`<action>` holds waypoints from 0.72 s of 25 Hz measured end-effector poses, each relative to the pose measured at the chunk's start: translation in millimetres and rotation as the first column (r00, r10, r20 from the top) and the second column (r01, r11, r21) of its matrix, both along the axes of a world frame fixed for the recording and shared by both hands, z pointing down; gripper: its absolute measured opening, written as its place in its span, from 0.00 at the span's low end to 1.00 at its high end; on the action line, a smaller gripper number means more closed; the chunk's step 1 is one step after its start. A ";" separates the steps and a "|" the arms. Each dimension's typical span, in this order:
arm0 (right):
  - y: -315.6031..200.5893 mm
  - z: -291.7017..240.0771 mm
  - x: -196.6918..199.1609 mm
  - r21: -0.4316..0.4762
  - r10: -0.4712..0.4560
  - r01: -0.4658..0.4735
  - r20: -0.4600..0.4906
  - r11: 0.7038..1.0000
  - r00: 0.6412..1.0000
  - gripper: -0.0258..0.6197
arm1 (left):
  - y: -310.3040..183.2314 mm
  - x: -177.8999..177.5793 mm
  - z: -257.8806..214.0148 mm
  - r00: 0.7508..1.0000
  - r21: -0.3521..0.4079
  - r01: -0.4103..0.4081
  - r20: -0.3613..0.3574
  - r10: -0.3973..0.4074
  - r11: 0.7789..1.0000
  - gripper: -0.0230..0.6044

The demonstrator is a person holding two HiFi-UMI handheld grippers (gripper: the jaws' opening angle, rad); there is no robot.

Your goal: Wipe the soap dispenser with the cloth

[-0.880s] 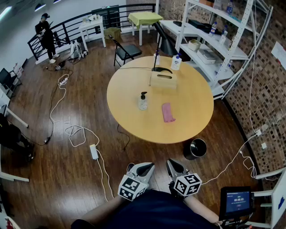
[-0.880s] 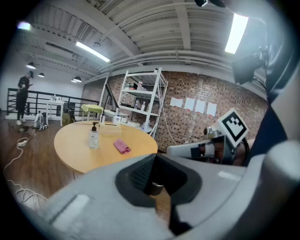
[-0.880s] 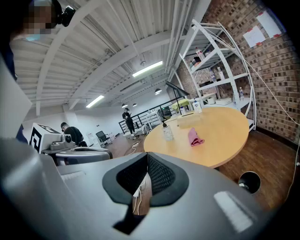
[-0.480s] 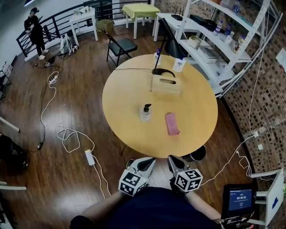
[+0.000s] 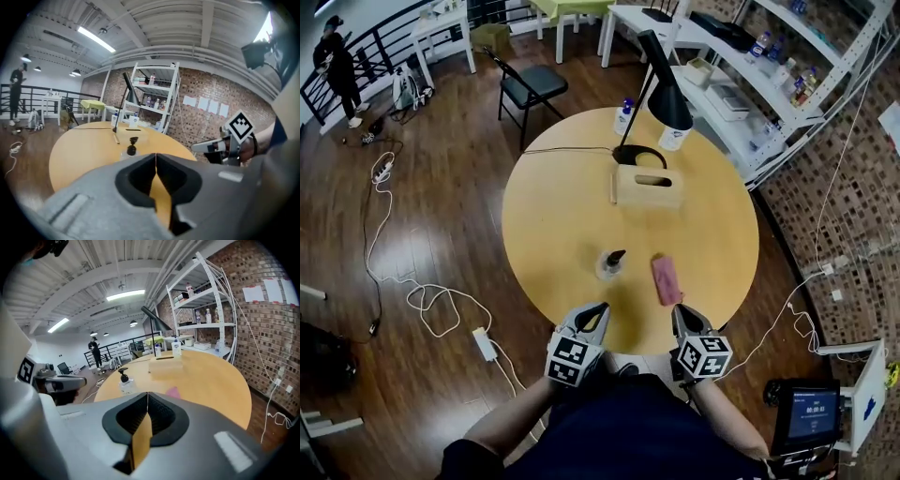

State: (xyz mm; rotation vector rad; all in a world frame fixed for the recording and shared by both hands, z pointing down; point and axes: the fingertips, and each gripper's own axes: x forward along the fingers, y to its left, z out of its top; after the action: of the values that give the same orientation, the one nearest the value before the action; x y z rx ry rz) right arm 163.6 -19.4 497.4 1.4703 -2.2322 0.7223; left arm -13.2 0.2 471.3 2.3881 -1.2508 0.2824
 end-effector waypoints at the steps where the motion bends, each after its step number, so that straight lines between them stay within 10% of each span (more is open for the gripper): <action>1: -9.4 20.1 5.7 -0.027 -0.001 0.001 -0.013 1.000 1.000 0.06 | -12.1 -9.1 4.7 0.999 0.002 0.041 0.013 -0.041 0.999 0.05; 5: -52.9 100.4 12.0 -0.147 -0.049 0.037 -0.073 0.988 0.996 0.13 | -51.8 -35.0 28.2 0.988 0.019 0.119 0.100 -0.121 0.993 0.07; 9: -79.9 137.8 17.4 -0.237 -0.123 0.081 -0.167 0.968 0.978 0.37 | -70.2 -15.8 63.3 0.971 -0.032 0.032 0.236 -0.024 0.999 0.51; 18: -111.2 187.5 27.7 -0.295 -0.137 0.052 -0.277 0.954 0.951 0.39 | -113.7 14.6 112.4 0.908 -0.085 -0.077 0.405 0.105 0.993 0.57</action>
State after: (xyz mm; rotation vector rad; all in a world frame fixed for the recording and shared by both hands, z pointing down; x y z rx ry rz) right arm 191.3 -130.7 684.8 1.2299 -1.8717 0.7067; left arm 1.4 -113.5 583.7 2.4078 -1.2749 0.8797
